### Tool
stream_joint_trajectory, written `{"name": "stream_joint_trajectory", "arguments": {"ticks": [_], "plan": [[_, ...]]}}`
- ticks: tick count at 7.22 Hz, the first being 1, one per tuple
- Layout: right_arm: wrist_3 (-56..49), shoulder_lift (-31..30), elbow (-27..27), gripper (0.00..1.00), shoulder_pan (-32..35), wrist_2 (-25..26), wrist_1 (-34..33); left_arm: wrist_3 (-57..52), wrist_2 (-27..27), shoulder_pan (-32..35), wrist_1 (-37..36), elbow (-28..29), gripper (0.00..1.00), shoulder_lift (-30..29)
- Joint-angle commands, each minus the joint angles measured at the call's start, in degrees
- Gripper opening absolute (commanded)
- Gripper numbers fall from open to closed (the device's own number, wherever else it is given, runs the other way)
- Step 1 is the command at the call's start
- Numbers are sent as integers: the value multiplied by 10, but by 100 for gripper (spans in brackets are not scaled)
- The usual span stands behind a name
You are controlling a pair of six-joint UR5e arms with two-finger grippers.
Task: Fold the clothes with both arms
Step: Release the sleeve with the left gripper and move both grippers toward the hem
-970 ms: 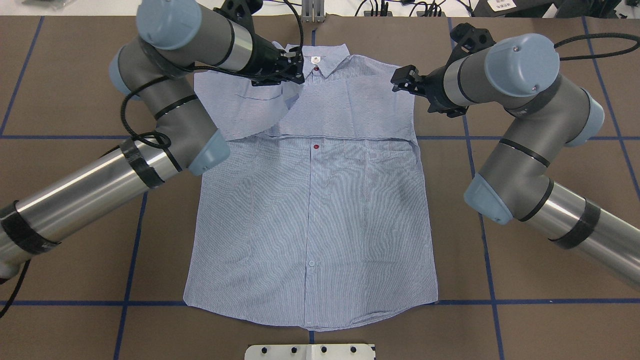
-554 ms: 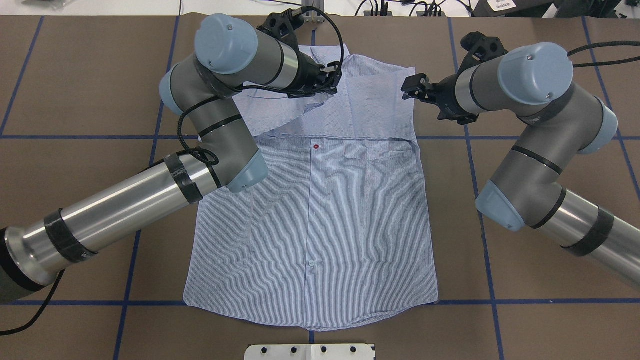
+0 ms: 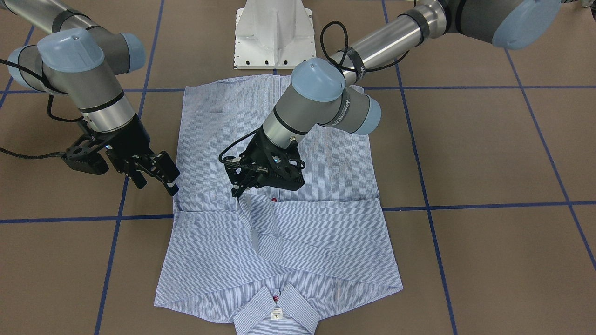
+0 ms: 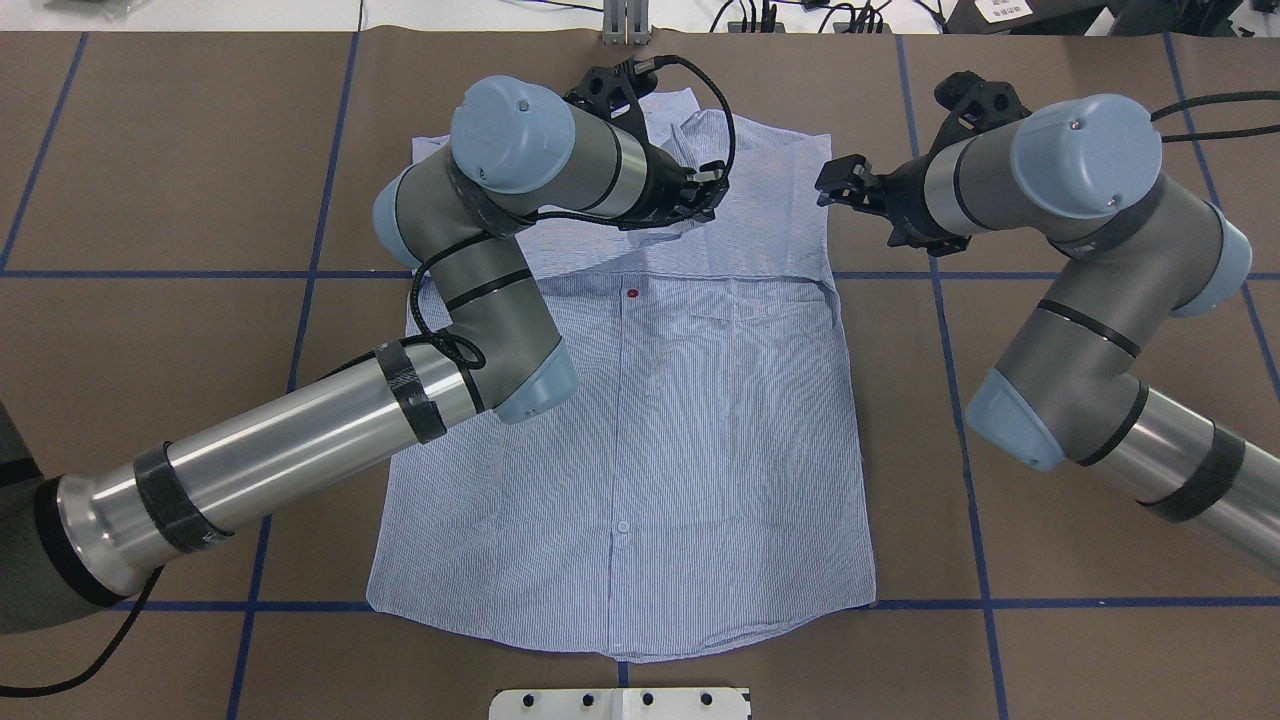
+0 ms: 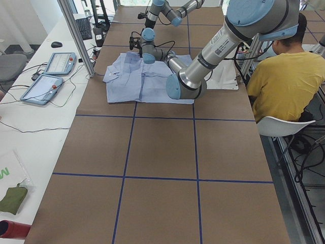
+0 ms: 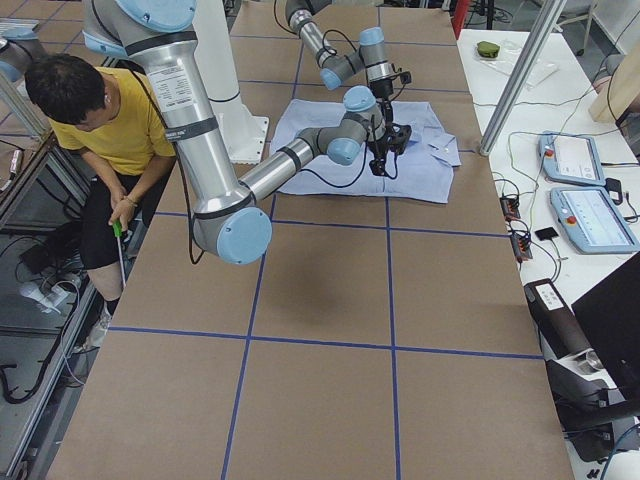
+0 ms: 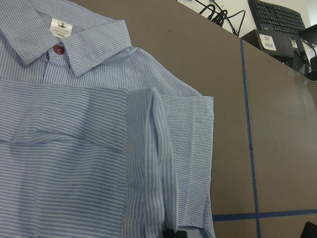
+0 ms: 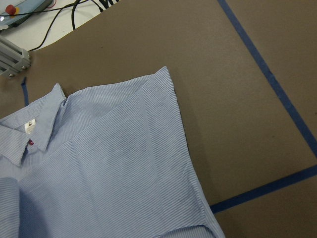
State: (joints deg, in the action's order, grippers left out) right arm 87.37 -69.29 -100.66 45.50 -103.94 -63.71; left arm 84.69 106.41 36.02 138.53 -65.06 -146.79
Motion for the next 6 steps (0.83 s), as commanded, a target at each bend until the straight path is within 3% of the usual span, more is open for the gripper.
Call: {"name": "stream_joint_trajectory", "arguments": {"ticks": [1, 2, 3, 4, 5, 6], "plan": [[-31, -50, -30, 100, 3, 1, 1, 2, -31, -18, 2, 13, 1, -14], [-37, -61, -32, 100, 3, 1, 1, 3, -32, -19, 1, 17, 65, -17], [-38, -84, -39, 100, 3, 2, 2, 6, -48, -20, 2, 14, 94, -22], [-29, -93, -51, 100, 0, 5, 0, 42, -47, -19, 2, 10, 99, -27], [-21, -99, -56, 100, -6, 3, -3, 45, -42, -17, -8, -36, 99, -11], [28, -108, -73, 100, -26, 1, -1, 45, -42, -16, -9, -100, 98, 43]]}}
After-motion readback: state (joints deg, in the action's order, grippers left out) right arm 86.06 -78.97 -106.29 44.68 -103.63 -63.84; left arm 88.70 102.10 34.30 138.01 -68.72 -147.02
